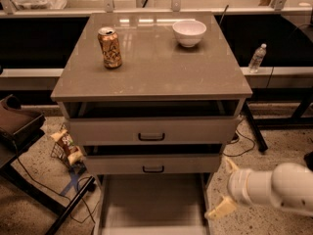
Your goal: Close bottom drawer
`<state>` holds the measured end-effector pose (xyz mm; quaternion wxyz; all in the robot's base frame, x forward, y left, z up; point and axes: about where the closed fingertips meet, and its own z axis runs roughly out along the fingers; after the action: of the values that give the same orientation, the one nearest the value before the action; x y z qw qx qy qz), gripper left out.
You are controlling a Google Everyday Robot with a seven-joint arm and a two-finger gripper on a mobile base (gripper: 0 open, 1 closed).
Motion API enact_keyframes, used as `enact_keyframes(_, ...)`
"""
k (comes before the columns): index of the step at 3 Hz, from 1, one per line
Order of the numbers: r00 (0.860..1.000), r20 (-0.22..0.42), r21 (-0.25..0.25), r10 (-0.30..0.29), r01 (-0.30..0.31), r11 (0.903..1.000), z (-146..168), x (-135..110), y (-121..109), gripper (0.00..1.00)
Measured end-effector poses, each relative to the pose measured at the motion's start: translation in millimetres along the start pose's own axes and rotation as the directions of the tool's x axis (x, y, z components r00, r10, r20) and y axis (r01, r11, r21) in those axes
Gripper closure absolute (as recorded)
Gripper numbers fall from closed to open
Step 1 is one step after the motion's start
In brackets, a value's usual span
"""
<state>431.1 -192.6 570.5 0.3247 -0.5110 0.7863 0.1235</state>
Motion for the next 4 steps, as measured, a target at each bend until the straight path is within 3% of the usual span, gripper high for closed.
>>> enact_keyframes(1, 0.999, 0.053, 0.072, -0.001, -0.003, 0.9974, 31.7, 58.8, 4.6, 0.00)
enact_keyframes(2, 0.993, 0.111, 0.126, -0.037, 0.023, 0.9918, 55.1, 111.2, 16.4, 0.18)
enact_keyframes(4, 0.993, 0.109, 0.145, -0.046, 0.029, 0.9890, 85.3, 192.0, 56.8, 0.64)
